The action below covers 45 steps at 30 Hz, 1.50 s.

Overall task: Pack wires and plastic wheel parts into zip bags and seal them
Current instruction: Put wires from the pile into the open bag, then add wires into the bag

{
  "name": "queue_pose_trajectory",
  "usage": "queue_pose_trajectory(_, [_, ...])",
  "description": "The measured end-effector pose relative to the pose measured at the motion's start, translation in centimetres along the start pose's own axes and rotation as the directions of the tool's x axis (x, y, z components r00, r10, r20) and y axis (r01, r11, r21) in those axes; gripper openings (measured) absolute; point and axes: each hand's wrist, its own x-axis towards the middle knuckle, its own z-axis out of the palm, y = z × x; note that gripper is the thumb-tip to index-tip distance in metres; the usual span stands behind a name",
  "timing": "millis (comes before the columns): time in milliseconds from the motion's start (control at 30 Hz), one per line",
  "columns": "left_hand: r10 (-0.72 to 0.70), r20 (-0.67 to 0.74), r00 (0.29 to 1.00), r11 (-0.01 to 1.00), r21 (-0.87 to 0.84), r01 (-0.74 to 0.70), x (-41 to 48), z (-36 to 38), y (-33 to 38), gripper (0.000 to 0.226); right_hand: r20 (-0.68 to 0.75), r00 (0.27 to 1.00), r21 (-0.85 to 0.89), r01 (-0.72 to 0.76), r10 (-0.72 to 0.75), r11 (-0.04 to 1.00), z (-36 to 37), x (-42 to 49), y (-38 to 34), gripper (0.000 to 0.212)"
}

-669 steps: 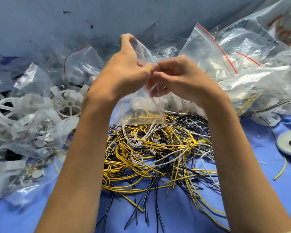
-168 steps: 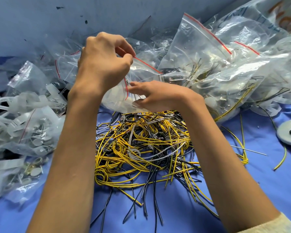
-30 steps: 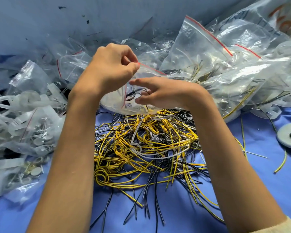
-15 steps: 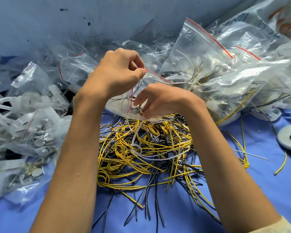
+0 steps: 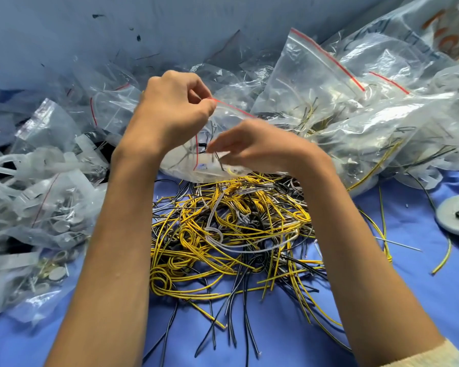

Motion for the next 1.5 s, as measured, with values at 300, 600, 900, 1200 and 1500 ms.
queue_pose_trajectory(300, [-0.04,-0.007,0.999,0.999,0.016,0.041,-0.1,-0.1,0.1,0.007,0.03,0.971,-0.148,-0.229,0.236,0.962,-2.5,-1.8,3.2,0.023])
queue_pose_trajectory(600, [-0.027,-0.013,1.0,1.0,0.006,0.027,-0.2,-0.1,0.1,0.004,0.243,0.884,-0.327,-0.312,0.399,0.892,-0.9,-1.1,4.1,0.023])
queue_pose_trajectory(900, [-0.022,-0.008,1.0,1.0,0.013,0.022,-0.2,-0.1,0.2,0.004,0.234,0.918,-0.331,-0.234,0.32,0.914,-1.4,-1.6,4.3,0.02])
queue_pose_trajectory(1200, [-0.036,-0.009,0.999,0.999,0.013,0.036,-0.2,-0.3,0.2,0.006,0.051,0.974,-0.158,-0.211,0.221,0.965,-1.9,-1.7,3.9,0.023])
queue_pose_trajectory(1500, [-0.03,-0.018,0.999,0.999,0.012,0.031,-0.1,-0.3,0.0,0.007,0.031,0.976,-0.048,-0.213,0.215,0.976,-2.2,-1.9,3.1,0.041])
